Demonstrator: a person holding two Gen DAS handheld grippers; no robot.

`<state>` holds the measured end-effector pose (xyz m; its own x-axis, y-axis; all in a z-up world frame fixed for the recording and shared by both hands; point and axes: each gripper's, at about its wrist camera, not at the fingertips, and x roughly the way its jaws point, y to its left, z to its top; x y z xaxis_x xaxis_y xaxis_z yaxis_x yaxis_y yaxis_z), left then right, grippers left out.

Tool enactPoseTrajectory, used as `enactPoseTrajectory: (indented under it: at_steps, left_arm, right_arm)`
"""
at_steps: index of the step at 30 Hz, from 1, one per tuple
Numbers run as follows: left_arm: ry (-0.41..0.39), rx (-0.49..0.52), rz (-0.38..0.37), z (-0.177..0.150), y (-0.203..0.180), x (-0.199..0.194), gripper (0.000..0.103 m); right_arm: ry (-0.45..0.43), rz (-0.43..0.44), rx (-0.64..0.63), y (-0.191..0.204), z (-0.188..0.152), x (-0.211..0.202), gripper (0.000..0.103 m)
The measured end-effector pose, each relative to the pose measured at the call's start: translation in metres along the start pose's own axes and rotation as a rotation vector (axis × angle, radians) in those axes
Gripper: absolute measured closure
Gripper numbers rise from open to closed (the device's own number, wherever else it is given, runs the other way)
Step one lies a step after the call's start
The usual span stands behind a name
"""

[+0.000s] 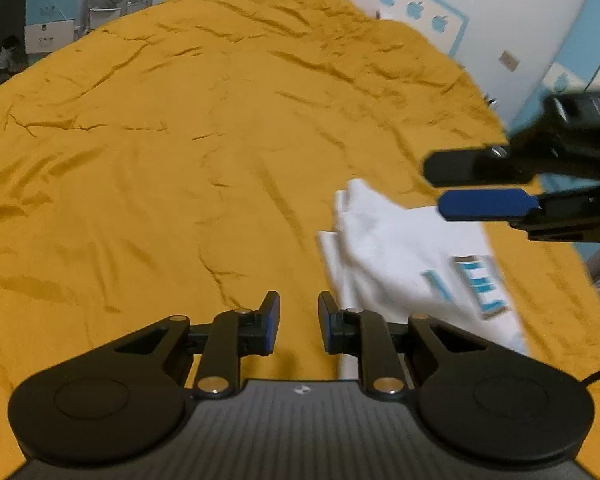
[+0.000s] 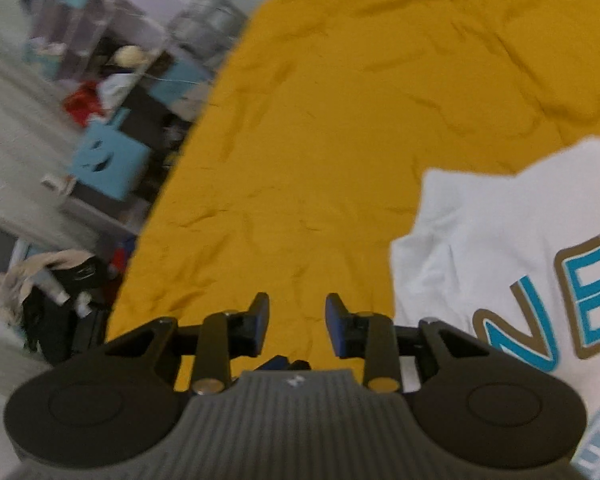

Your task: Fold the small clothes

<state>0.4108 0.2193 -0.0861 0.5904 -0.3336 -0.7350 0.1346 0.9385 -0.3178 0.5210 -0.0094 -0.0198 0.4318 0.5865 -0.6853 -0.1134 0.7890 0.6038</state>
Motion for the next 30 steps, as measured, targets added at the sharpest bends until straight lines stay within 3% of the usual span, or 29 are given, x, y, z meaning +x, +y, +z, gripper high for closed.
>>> enactPoseTrajectory:
  at_steps: [4, 6, 9, 15, 17, 22, 23, 25, 26, 27, 30]
  left_arm:
    - [-0.011, -0.019, -0.075, -0.013, -0.013, -0.025, 0.067]
    - [-0.013, -0.039, -0.129, -0.021, -0.017, -0.033, 0.054]
    - [-0.006, -0.103, -0.202, -0.036, -0.017, -0.038, 0.046]
    - [0.062, -0.315, -0.278, -0.073, 0.003, -0.019, 0.04]
    - [0.087, -0.389, -0.301, -0.087, 0.008, -0.007, 0.039]
    - [0.081, -0.455, -0.315, -0.096, 0.011, 0.02, 0.039]
    - [0.072, -0.464, -0.319, -0.095, 0.011, 0.024, 0.04]
    - [0.064, -0.474, -0.316, -0.092, 0.011, 0.031, 0.055]
    - [0.064, -0.471, -0.303, -0.091, 0.01, 0.033, 0.072]
    - [0.065, -0.464, -0.296, -0.089, 0.009, 0.034, 0.082]
    - [0.021, -0.4, -0.295, -0.078, -0.005, 0.017, 0.09]
  right_arm:
    - [-0.054, -0.054, -0.109, -0.01, -0.025, -0.048, 0.073]
    - [-0.07, -0.09, -0.137, -0.028, -0.041, -0.065, 0.07]
    - [-0.056, -0.137, -0.137, -0.065, -0.073, -0.081, 0.068]
    - [-0.055, -0.2, -0.126, -0.131, -0.151, -0.094, 0.065]
    - [-0.076, -0.224, -0.135, -0.143, -0.175, -0.098, 0.058]
    - [-0.104, -0.291, -0.212, -0.153, -0.21, -0.103, 0.05]
    - [-0.105, -0.308, -0.234, -0.153, -0.213, -0.101, 0.049]
    - [-0.125, -0.337, -0.273, -0.151, -0.216, -0.094, 0.049]
    - [-0.129, -0.347, -0.287, -0.153, -0.217, -0.09, 0.049]
    - [-0.128, -0.357, -0.291, -0.155, -0.215, -0.085, 0.049]
    - [-0.127, -0.363, -0.298, -0.155, -0.21, -0.077, 0.051]
